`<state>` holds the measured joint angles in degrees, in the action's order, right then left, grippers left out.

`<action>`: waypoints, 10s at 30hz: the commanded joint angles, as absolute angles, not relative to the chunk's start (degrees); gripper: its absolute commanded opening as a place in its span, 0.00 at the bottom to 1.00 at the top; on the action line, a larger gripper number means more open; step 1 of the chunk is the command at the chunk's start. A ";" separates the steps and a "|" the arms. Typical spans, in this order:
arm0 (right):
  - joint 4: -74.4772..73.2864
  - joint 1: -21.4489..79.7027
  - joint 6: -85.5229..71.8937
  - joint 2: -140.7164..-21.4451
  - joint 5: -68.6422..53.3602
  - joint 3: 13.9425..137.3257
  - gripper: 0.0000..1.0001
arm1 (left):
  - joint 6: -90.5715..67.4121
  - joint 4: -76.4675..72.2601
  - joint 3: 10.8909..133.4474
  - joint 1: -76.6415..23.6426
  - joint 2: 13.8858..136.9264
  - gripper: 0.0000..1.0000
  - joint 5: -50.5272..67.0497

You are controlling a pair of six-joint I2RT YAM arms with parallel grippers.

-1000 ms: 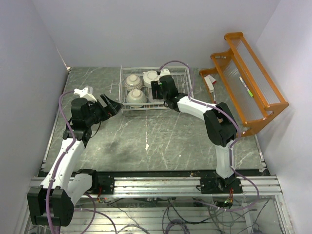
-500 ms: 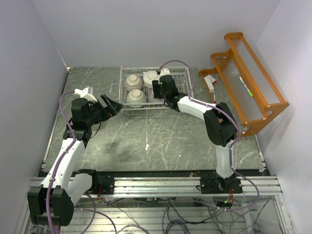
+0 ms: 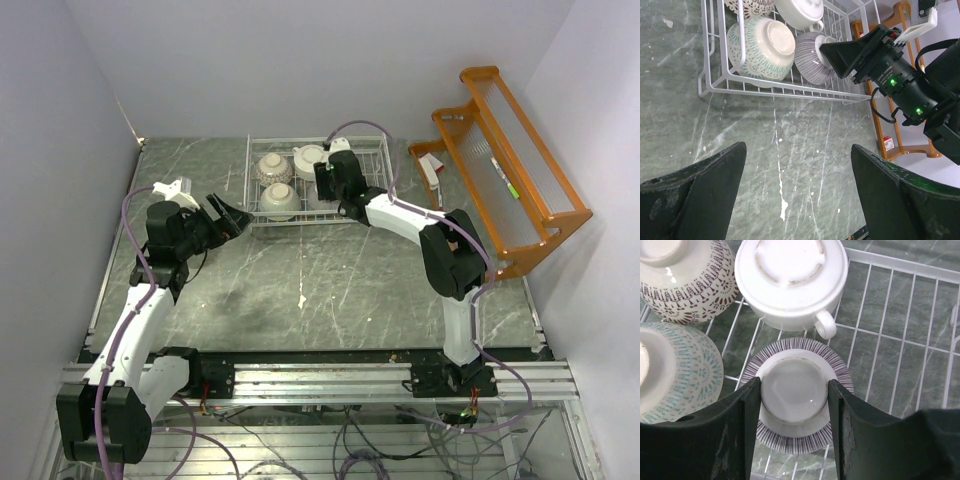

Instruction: Unload the bowls from the dish rack

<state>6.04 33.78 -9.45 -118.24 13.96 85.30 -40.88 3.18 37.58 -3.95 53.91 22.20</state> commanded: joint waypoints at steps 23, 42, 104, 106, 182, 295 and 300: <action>7.66 32.96 -7.46 -108.05 14.25 84.52 0.00 | -40.76 -2.21 35.95 -4.04 54.85 0.95 27.19; 16.59 31.38 -17.27 -88.60 -0.77 69.14 0.00 | -51.42 -27.76 31.48 -4.58 55.38 0.88 36.64; 100.05 24.35 -73.13 -88.58 -19.38 19.47 0.00 | -61.22 -71.40 25.35 -31.70 74.17 0.96 29.98; 101.22 24.36 -73.56 -89.16 -19.45 19.35 0.00 | -61.05 -71.53 25.60 -32.42 74.68 0.94 29.70; 104.15 24.37 -75.76 -94.99 -20.41 19.34 0.37 | -50.06 -52.60 34.38 -38.92 74.29 0.07 20.62; 104.31 10.01 -74.89 -103.36 -30.67 14.49 0.57 | -17.83 50.34 82.16 -3.91 104.26 0.07 -9.94; 104.30 9.67 -74.79 -103.55 -30.93 14.45 0.57 | -17.86 50.23 81.81 -3.37 104.60 0.07 -9.91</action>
